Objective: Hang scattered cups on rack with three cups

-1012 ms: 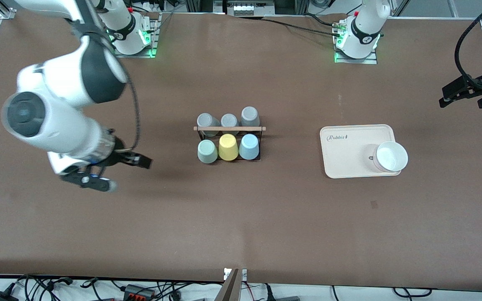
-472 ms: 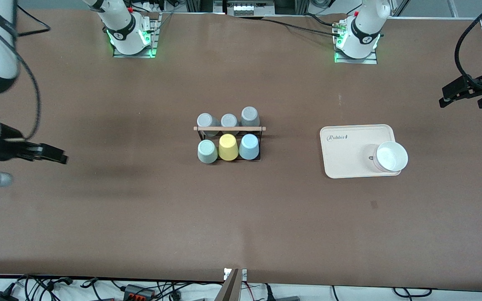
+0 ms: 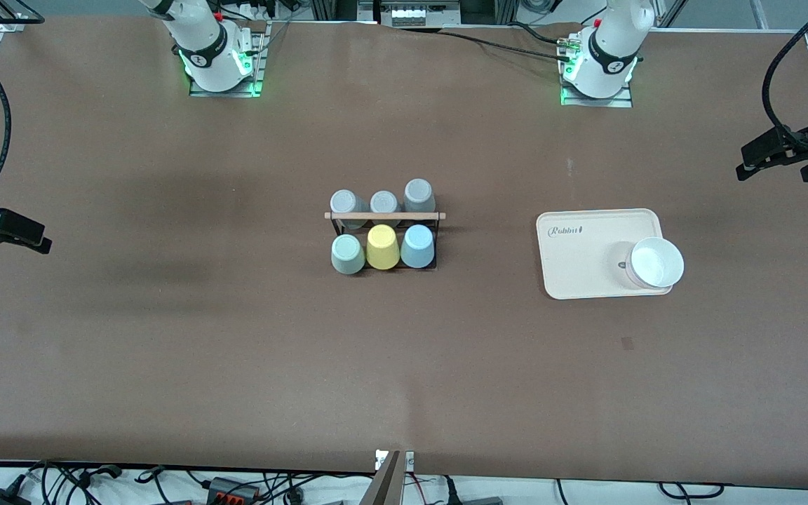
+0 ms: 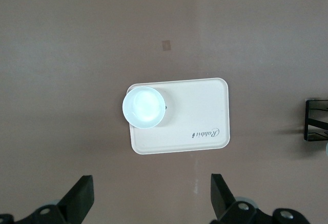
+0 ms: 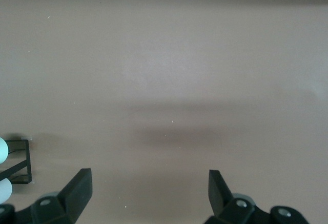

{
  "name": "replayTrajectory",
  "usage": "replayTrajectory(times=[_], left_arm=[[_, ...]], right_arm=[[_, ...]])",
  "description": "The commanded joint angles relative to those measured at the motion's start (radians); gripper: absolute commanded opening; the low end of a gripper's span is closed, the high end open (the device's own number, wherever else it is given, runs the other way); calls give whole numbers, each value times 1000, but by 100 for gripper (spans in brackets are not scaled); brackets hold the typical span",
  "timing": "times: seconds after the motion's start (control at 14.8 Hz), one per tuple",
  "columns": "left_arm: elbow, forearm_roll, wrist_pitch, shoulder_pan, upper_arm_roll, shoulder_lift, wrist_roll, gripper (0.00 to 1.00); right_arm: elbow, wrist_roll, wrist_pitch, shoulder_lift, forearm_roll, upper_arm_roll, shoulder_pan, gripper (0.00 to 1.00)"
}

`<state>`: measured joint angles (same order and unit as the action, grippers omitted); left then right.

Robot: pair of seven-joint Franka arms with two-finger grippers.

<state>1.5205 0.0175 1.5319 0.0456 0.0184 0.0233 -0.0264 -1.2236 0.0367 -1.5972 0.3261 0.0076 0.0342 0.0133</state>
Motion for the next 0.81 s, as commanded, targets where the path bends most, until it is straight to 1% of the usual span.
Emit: replayTrajectory(times=[0.0,0.2,0.27,0.34,0.47,0.61,0.74], left_arm=[[7,10,7,4,3,-3,-1,100],[7,10,7,5,3,-3,-1,100],[7,10,8,5,3,-3,-1,100],[7,10,7,5,3,-3,-1,100],[7,10,7,5,3,-3,-1,100],[7,10,8,5,3,-3,-1,100],[7,10,7,4,3,-3,-1,100]], right_arm=[[-167,20,-76,-106,-15,1,-1,100],[-386,22,-200,-226,-17,1,-1,100],[-445,22,-234,-264,-17,1,-1,100],[-483,22,-236,-295,-17,1,-1,100],[-520,22,-218,-331,-18,1,-3,100],[-514,22,-167,-337,-18,1,-1,100],[-502,14,-153,-337,-14,1,1,100]])
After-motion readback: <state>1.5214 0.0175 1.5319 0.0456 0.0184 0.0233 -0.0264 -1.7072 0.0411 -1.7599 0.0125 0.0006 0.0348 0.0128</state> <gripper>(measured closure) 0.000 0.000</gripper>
